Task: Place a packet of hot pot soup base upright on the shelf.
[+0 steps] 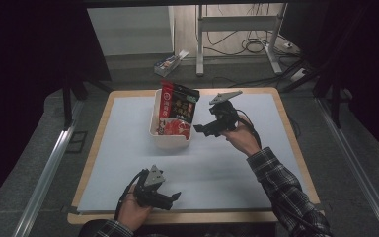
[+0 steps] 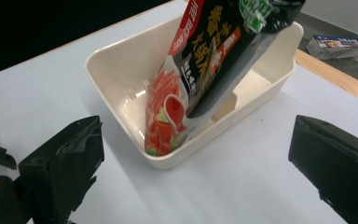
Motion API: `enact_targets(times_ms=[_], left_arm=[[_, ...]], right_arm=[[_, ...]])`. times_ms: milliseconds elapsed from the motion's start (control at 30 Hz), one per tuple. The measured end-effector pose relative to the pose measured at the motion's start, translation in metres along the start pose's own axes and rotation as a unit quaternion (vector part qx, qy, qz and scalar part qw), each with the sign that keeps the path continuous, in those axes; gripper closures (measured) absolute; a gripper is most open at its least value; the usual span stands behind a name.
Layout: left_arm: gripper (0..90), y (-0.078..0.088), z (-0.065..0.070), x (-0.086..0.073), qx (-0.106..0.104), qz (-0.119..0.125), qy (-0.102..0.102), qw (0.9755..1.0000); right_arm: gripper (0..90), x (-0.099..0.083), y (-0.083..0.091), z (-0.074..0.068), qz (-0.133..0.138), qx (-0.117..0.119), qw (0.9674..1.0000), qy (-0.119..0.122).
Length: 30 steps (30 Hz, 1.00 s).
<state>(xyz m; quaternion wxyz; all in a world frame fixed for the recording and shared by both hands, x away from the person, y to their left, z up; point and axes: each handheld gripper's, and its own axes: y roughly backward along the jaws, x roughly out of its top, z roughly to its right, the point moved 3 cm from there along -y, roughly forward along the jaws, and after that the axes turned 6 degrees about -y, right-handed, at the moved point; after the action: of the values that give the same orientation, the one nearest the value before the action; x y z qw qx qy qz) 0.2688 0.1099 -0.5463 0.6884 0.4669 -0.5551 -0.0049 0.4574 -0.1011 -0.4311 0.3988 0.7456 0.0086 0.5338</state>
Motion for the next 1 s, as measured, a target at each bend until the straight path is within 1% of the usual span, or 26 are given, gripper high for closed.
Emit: enact_targets(times_ms=[33,67,233,333,400,500,800,867,900,1000], left_arm=[[4.0,0.000,0.000,0.000,0.000,0.000,0.000,1.0000],[4.0,0.000,0.000,0.000,0.000,0.001,0.000,1.0000],[3.9,0.000,0.000,0.000,0.000,0.001,0.000,1.0000],[3.9,-0.001,0.001,0.000,0.000,0.002,0.000,1.0000],[3.9,-0.001,0.000,0.000,0.001,0.002,-0.003,1.0000],[3.8,-0.001,0.001,0.000,0.002,0.002,-0.006,1.0000],[3.7,-0.001,0.001,0.000,0.004,0.004,-0.008,1.0000],[3.7,-0.001,0.001,0.000,0.003,0.005,-0.008,1.0000],[3.7,-0.001,0.001,0.000,0.003,0.004,-0.010,0.9999],[3.7,0.000,0.001,0.000,0.003,0.005,-0.009,0.9999]], right_arm=[[2.7,-0.001,0.001,-0.001,-0.001,0.000,1.0000,-0.001],[2.3,-0.003,0.002,-0.001,0.001,0.000,1.0000,0.003],[1.1,-0.011,0.007,-0.004,0.000,0.003,1.0000,0.008],[0.0,-0.018,0.008,-0.006,-0.006,0.000,0.9998,0.018],[0.0,-0.024,0.008,-0.008,-0.011,-0.004,0.9997,0.023],[0.0,-0.033,0.007,-0.010,-0.016,-0.003,0.9995,0.028],[0.0,-0.054,0.013,-0.013,-0.008,-0.002,0.9998,0.019],[0.0,-0.060,0.014,-0.014,-0.009,-0.003,0.9998,0.020],[0.0,-0.066,0.016,-0.015,-0.008,-0.004,0.9998,0.019],[0.0,-0.070,0.017,-0.015,-0.008,-0.006,0.9998,0.019]])
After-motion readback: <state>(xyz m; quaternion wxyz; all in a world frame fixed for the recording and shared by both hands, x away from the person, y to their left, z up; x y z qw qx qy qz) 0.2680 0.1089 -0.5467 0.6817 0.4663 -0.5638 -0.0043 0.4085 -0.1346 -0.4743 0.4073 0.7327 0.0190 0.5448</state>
